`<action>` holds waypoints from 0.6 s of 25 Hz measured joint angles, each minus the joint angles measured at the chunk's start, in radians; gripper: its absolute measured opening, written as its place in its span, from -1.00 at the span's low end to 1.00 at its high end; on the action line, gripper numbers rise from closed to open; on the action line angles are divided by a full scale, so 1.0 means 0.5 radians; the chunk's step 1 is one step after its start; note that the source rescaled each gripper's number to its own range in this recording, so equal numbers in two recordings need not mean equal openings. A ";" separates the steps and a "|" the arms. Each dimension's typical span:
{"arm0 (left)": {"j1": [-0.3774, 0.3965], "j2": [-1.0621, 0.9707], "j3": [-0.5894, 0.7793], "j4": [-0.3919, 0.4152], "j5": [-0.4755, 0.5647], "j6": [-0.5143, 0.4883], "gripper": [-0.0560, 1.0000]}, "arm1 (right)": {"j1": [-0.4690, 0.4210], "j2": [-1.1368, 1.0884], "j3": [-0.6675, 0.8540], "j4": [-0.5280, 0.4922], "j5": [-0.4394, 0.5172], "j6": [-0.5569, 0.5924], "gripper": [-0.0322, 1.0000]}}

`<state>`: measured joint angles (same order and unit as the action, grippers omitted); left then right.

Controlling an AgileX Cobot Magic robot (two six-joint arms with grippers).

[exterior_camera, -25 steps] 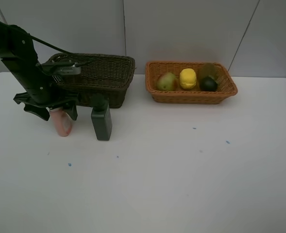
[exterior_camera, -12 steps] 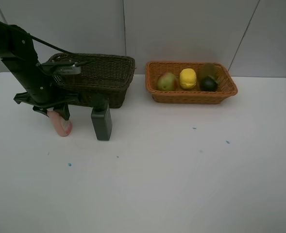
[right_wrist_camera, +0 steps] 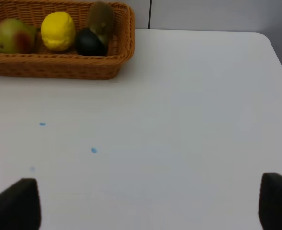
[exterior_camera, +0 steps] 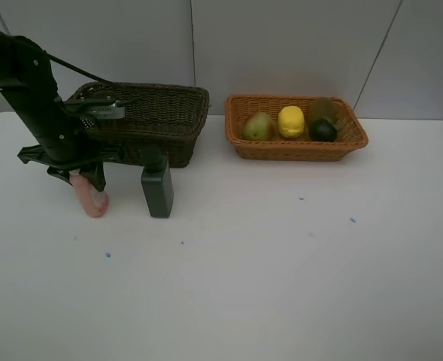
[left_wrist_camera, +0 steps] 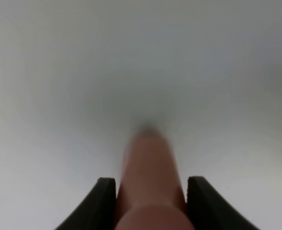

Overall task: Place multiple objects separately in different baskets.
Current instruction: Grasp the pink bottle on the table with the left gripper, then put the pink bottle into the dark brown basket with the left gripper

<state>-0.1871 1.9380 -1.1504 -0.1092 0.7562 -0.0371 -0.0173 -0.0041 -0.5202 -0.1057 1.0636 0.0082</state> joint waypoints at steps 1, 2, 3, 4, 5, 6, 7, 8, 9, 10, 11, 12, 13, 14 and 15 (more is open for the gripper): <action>0.000 -0.026 -0.022 0.000 0.045 0.010 -0.10 | 0.000 0.000 0.000 0.000 0.000 0.000 0.98; 0.000 -0.064 -0.056 0.000 0.097 0.015 -0.10 | 0.000 0.000 0.000 0.000 0.000 0.000 0.98; 0.000 -0.107 -0.096 0.000 0.145 0.016 -0.10 | 0.000 0.000 0.000 0.000 0.000 0.000 0.98; 0.000 -0.150 -0.142 0.000 0.193 0.016 -0.10 | 0.000 0.000 0.000 0.000 0.000 0.000 0.98; 0.000 -0.186 -0.184 -0.004 0.239 0.018 -0.10 | 0.000 0.000 0.000 0.000 0.000 0.000 0.98; 0.000 -0.226 -0.239 -0.015 0.300 0.023 -0.10 | 0.000 0.000 0.000 0.000 0.000 0.000 0.98; 0.000 -0.262 -0.298 -0.023 0.364 0.023 -0.10 | 0.000 0.000 0.000 0.000 0.000 0.000 0.98; 0.000 -0.291 -0.351 -0.032 0.425 0.023 -0.10 | 0.000 0.000 0.000 0.000 0.000 0.000 0.98; 0.000 -0.311 -0.418 -0.032 0.472 0.025 -0.10 | 0.000 0.000 0.000 0.000 0.000 0.000 0.98; 0.000 -0.328 -0.487 -0.032 0.513 0.025 -0.10 | 0.000 0.000 0.000 0.000 0.000 0.000 0.98; 0.000 -0.340 -0.556 -0.032 0.537 0.025 -0.10 | 0.000 0.000 0.000 0.000 0.000 0.000 0.98; 0.000 -0.343 -0.612 -0.032 0.548 0.027 -0.10 | 0.000 0.000 0.000 0.000 0.000 0.000 0.98; 0.000 -0.343 -0.679 -0.033 0.550 0.027 -0.10 | 0.000 0.000 0.000 0.000 0.000 0.000 0.98; 0.000 -0.343 -0.739 -0.033 0.550 0.027 -0.10 | 0.000 0.000 0.000 0.000 0.000 0.000 0.98; 0.000 -0.343 -0.786 -0.033 0.550 0.027 -0.10 | 0.000 0.000 0.000 0.000 0.000 0.000 0.98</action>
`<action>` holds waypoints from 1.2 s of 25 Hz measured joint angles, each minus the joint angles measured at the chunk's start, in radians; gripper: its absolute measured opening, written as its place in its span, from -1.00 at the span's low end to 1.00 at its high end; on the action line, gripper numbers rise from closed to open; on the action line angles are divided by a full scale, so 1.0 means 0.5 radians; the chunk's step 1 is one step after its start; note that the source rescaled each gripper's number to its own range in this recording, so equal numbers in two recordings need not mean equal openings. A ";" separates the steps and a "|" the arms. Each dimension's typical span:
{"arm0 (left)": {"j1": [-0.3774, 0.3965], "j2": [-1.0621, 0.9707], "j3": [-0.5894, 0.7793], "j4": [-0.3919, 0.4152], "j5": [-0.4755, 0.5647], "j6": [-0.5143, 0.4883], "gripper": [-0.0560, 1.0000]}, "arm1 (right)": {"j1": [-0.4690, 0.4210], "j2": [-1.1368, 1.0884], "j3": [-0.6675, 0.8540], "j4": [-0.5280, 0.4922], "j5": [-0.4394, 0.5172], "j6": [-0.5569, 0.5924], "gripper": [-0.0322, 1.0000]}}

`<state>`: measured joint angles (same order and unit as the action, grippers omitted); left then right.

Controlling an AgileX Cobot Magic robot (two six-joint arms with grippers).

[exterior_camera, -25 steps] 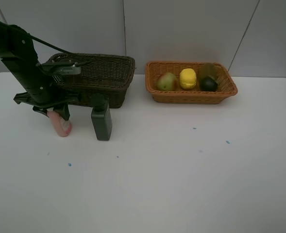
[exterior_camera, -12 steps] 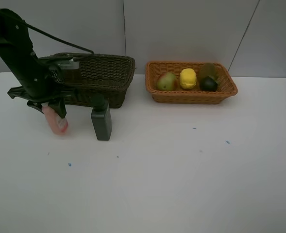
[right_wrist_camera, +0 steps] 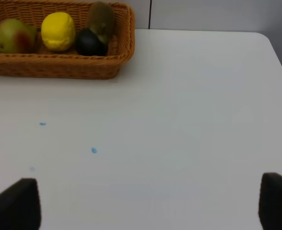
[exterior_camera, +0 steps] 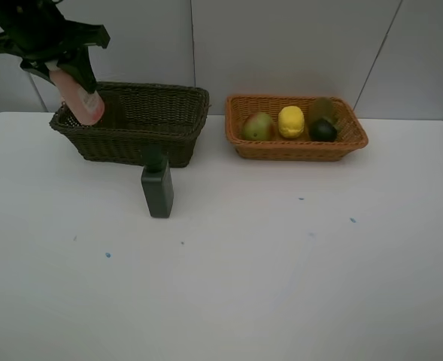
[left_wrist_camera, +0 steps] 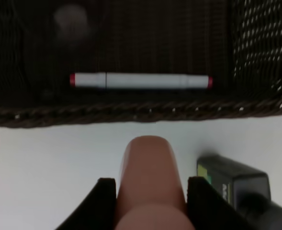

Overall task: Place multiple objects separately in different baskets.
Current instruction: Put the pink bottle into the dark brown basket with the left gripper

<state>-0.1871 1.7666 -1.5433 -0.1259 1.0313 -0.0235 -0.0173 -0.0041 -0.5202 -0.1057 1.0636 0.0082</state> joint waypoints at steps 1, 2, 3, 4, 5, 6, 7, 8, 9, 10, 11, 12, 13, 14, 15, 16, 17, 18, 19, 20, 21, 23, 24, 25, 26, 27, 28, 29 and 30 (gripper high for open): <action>0.000 0.000 -0.052 -0.001 -0.002 0.002 -0.10 | 0.000 0.000 0.000 0.000 0.000 0.000 0.98; 0.000 0.005 -0.102 -0.002 -0.006 0.002 -0.10 | 0.000 0.000 0.000 0.000 0.000 0.000 0.98; 0.000 0.017 -0.150 -0.005 -0.011 0.002 -0.10 | 0.000 0.000 0.000 0.000 0.000 0.000 0.98; 0.000 0.032 -0.191 -0.009 -0.017 0.002 -0.10 | 0.000 0.000 0.000 0.000 0.000 0.000 0.98; 0.000 0.062 -0.242 -0.018 -0.021 0.002 -0.10 | 0.000 0.000 0.000 0.000 0.000 0.000 0.98; 0.000 0.101 -0.293 -0.029 -0.023 0.002 -0.10 | 0.000 0.000 0.000 0.000 0.000 0.000 0.98; 0.000 0.147 -0.342 -0.052 -0.025 0.002 -0.10 | 0.000 0.000 0.000 0.000 0.000 0.000 0.98; 0.000 0.190 -0.384 -0.075 -0.025 0.002 -0.10 | 0.000 0.000 0.000 0.000 0.000 0.000 0.98; 0.000 0.244 -0.435 -0.094 -0.027 0.002 -0.10 | 0.000 0.000 0.000 0.000 0.000 0.000 0.98; 0.000 0.301 -0.487 -0.114 -0.027 0.002 -0.10 | 0.000 0.000 0.000 0.000 0.000 0.000 0.98; 0.000 0.358 -0.533 -0.131 -0.022 0.002 -0.10 | 0.000 0.000 0.000 0.000 0.000 0.000 0.98; 0.000 0.406 -0.592 -0.144 -0.015 0.002 -0.10 | 0.000 0.000 0.000 0.000 0.000 0.000 0.98; 0.000 0.463 -0.652 -0.154 -0.003 -0.002 -0.10 | 0.000 0.000 0.000 0.000 0.000 0.000 0.98; 0.000 0.518 -0.714 -0.161 0.012 -0.005 -0.10 | 0.000 0.000 0.000 0.000 0.000 0.000 0.98; 0.000 0.562 -0.766 -0.163 0.023 -0.009 -0.10 | 0.000 0.000 0.000 0.000 0.000 0.000 0.98; -0.001 0.616 -0.829 -0.163 0.029 -0.010 -0.10 | 0.000 0.000 0.000 0.000 0.000 0.000 0.98; -0.005 0.665 -0.890 -0.163 0.033 -0.011 -0.10 | 0.000 0.000 0.000 0.000 0.000 0.000 0.98; -0.012 0.712 -0.938 -0.160 0.042 -0.013 -0.10 | 0.000 0.000 0.000 0.000 0.000 0.000 0.98; -0.018 0.750 -0.995 -0.157 0.052 -0.013 -0.10 | 0.000 0.000 0.000 0.000 0.000 0.000 0.98; -0.025 0.794 -1.051 -0.159 0.070 -0.015 -0.10 | 0.000 0.000 0.000 0.000 0.000 0.000 0.98; -0.035 0.834 -1.097 -0.157 0.083 -0.017 -0.10 | 0.000 0.000 0.000 0.000 0.000 0.000 0.98; -0.054 0.900 -1.166 -0.155 0.096 -0.029 -0.10 | 0.000 0.000 0.000 0.000 0.000 0.000 0.98; -0.060 0.938 -1.197 -0.153 0.098 -0.039 -0.10 | 0.000 0.000 0.000 0.000 0.000 0.000 0.98; -0.068 0.977 -1.219 -0.148 0.101 -0.048 -0.10 | 0.000 0.000 0.000 0.000 0.000 0.000 0.98; -0.081 1.005 -1.232 -0.140 0.101 -0.053 -0.10 | 0.000 0.000 0.000 0.000 0.000 0.000 0.98; -0.088 1.036 -1.238 -0.128 0.101 -0.055 -0.10 | 0.000 0.000 0.000 0.000 0.000 0.000 0.98; -0.098 1.064 -1.238 -0.115 0.099 -0.057 -0.10 | 0.000 0.000 0.000 0.000 0.000 0.000 0.98; -0.108 1.089 -1.238 -0.098 0.097 -0.063 -0.10 | 0.000 0.000 0.000 0.000 0.000 0.000 0.98; -0.113 1.111 -1.239 -0.077 0.097 -0.068 -0.10 | 0.000 0.000 0.000 0.000 0.000 0.000 0.98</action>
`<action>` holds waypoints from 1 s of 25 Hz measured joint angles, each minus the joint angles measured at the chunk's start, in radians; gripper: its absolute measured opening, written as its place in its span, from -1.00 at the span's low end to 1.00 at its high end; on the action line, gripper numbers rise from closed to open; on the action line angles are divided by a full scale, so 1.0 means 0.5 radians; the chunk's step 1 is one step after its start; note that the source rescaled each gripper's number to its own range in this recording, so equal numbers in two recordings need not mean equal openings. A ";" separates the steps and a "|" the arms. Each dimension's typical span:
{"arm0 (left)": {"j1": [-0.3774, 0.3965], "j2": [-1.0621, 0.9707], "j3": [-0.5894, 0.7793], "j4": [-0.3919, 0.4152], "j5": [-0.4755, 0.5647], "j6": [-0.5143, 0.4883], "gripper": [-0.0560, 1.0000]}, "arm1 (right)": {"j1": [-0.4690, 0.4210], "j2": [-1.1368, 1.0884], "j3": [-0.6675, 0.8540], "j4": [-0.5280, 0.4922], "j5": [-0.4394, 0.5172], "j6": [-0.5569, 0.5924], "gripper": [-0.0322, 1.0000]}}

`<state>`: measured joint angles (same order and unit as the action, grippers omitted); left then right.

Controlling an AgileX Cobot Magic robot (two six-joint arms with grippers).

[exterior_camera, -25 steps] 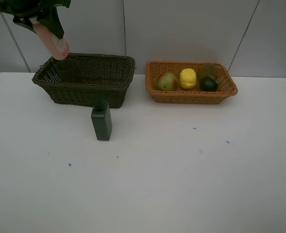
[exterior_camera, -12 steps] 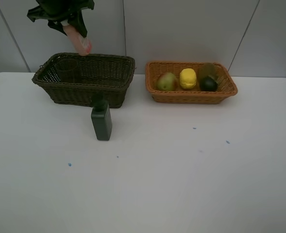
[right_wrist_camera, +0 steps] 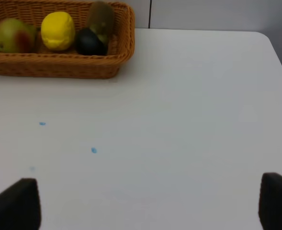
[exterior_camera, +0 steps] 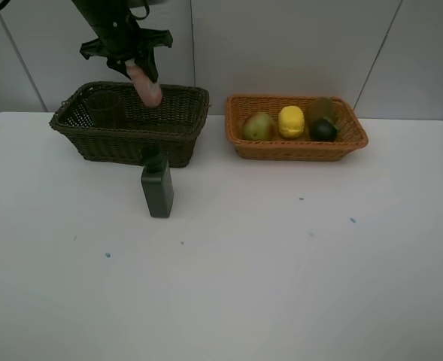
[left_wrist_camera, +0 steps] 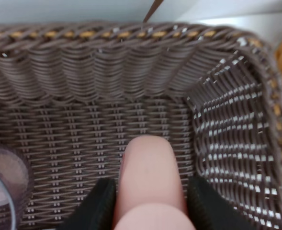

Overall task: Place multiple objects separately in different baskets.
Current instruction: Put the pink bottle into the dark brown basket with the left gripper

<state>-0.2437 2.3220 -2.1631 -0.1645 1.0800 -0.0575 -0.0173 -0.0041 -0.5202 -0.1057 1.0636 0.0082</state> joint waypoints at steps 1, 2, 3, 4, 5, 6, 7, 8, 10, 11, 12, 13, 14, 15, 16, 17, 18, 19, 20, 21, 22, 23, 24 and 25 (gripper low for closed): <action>-0.005 0.024 0.000 0.014 -0.002 -0.004 -0.10 | 0.000 0.000 0.000 0.000 0.000 0.000 0.98; -0.018 0.044 0.000 0.030 -0.002 -0.008 -0.10 | 0.000 0.000 0.000 0.000 0.000 0.000 0.98; -0.020 0.060 0.000 0.059 0.001 -0.013 -0.10 | 0.000 0.000 0.000 0.000 0.000 0.000 0.98; -0.024 0.076 0.000 0.089 0.002 -0.019 -0.10 | 0.000 0.000 0.000 0.000 0.000 0.000 0.98; -0.031 0.090 0.000 0.108 0.007 -0.023 -0.10 | 0.000 0.000 0.000 0.000 0.000 0.000 0.98; -0.041 0.102 0.000 0.136 0.013 -0.027 -0.10 | 0.000 0.000 0.000 0.000 0.000 0.000 0.98; -0.043 0.111 0.000 0.160 0.015 -0.029 -0.10 | 0.000 0.000 0.000 0.000 0.000 0.000 0.98; -0.044 0.125 0.000 0.170 0.017 -0.034 -0.10 | 0.000 0.000 0.000 0.000 0.000 0.000 0.98; -0.044 0.146 0.000 0.174 0.026 -0.034 -0.10 | 0.000 0.000 0.000 0.000 0.000 0.000 0.98; -0.044 0.160 0.000 0.179 0.026 -0.034 -0.10 | 0.000 0.000 0.000 0.000 0.000 0.000 0.98; -0.044 0.173 0.000 0.179 0.028 -0.034 -0.10 | 0.000 0.000 0.000 0.000 0.000 0.000 0.98; -0.044 0.188 0.000 0.179 0.030 -0.034 -0.10 | 0.000 0.000 0.000 0.000 0.000 0.000 0.98; -0.044 0.198 0.000 0.179 0.029 -0.034 -0.10 | 0.000 0.000 0.000 0.000 0.000 0.000 0.98; -0.044 0.208 0.000 0.179 0.029 -0.034 -0.10 | 0.000 0.000 0.000 0.000 0.000 0.000 0.98; -0.044 0.212 0.000 0.181 0.027 -0.034 -0.10 | 0.000 0.000 0.000 0.000 0.000 0.000 0.98; -0.044 0.218 0.000 0.183 0.023 -0.034 -0.10 | 0.000 0.000 0.000 0.000 0.000 0.000 0.98; -0.044 0.220 0.000 0.183 0.018 -0.034 -0.10 | 0.000 0.000 0.000 0.000 0.000 0.000 0.98; -0.044 0.224 0.000 0.183 0.013 -0.034 -0.10 | 0.000 0.000 0.000 0.000 0.000 0.000 0.98; -0.044 0.226 0.000 0.184 0.008 -0.034 -0.10 | 0.000 0.000 0.000 0.000 0.000 0.000 0.98; -0.044 0.231 0.000 0.184 0.003 -0.034 -0.10 | 0.000 0.000 0.000 0.000 0.000 0.000 0.98; -0.044 0.235 0.000 0.187 -0.009 -0.034 -0.10 | 0.000 0.000 0.000 0.000 0.000 0.000 0.98; -0.044 0.237 0.000 0.187 -0.024 -0.034 -0.10 | 0.000 0.000 0.000 0.000 0.000 0.000 0.98; -0.045 0.237 0.000 0.187 -0.031 -0.034 -0.10 | 0.000 0.000 0.000 0.000 0.000 0.000 0.98; -0.045 0.237 0.000 0.187 -0.032 -0.034 -0.10 | 0.000 0.000 0.000 0.000 0.000 0.000 0.98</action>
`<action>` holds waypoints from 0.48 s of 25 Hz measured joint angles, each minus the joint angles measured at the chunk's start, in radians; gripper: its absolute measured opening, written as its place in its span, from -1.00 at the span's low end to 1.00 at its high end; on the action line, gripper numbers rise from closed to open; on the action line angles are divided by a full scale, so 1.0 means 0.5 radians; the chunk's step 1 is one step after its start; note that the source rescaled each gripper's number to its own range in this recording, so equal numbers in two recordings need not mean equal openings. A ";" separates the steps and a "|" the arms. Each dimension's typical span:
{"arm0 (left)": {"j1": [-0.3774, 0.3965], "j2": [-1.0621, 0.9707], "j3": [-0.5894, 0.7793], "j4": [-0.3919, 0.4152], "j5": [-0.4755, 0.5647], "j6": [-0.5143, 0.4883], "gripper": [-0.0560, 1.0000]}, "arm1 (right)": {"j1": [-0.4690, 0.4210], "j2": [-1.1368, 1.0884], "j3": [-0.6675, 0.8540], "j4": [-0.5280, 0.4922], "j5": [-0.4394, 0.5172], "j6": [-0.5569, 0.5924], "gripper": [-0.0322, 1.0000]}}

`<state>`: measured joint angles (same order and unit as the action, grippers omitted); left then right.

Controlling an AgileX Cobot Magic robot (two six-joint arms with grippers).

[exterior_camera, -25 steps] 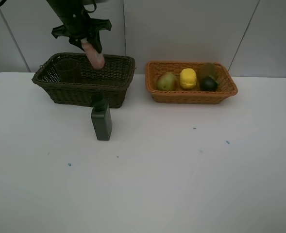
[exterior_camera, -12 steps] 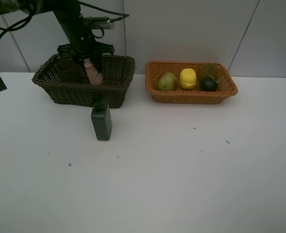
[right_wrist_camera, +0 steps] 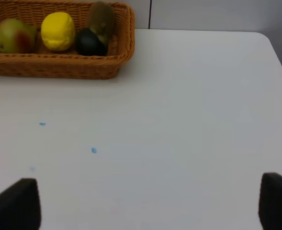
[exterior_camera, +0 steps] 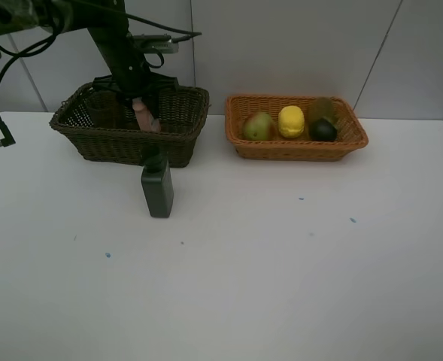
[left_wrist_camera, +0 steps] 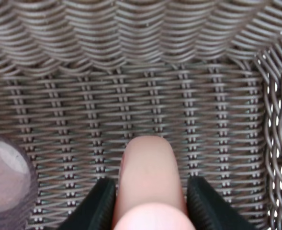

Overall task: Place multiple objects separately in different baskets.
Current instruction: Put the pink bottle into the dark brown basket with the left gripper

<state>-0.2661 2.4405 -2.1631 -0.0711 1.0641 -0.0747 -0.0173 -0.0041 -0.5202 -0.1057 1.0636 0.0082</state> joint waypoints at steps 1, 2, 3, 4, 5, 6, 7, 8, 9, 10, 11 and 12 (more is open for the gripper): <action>-0.002 0.000 0.000 0.000 0.000 0.000 -0.10 | 0.000 0.000 0.000 0.000 0.000 0.000 0.98; -0.002 0.000 0.000 0.000 0.000 0.000 -0.10 | 0.000 0.000 0.000 0.000 0.000 0.000 0.98; -0.002 0.000 0.000 0.000 0.000 0.000 -0.10 | 0.000 0.000 0.000 0.000 0.000 0.000 0.98; -0.002 0.000 0.000 0.000 0.000 0.000 -0.10 | 0.000 0.000 0.000 0.000 0.000 0.000 0.98; -0.002 0.000 0.000 0.000 0.000 0.000 -0.10 | 0.000 0.000 0.000 0.000 0.000 0.000 0.98; -0.002 0.000 0.000 0.000 0.000 0.000 -0.10 | 0.000 0.000 0.000 0.000 0.000 0.000 0.98; -0.002 0.000 0.000 0.000 0.000 0.000 -0.10 | 0.000 0.000 0.000 0.000 0.000 0.000 0.98; -0.002 0.000 0.000 0.000 0.000 0.000 -0.10 | 0.000 0.000 0.000 0.000 0.000 0.000 0.98; -0.002 0.000 0.000 0.002 0.002 0.000 -0.10 | 0.000 0.000 0.000 0.000 0.000 0.000 0.98; -0.002 0.000 0.000 0.007 0.002 0.003 -0.10 | 0.000 0.000 0.000 0.000 0.000 0.000 0.98; -0.002 0.000 0.000 0.011 0.002 0.018 -0.10 | 0.000 0.000 0.000 0.000 0.000 0.000 0.98; -0.002 0.000 0.000 0.014 0.002 0.039 -0.10 | 0.000 0.000 0.000 0.000 0.000 0.000 0.98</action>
<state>-0.2669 2.4405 -2.1631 -0.0643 1.0653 -0.0550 -0.0173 -0.0041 -0.5202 -0.1057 1.0636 0.0082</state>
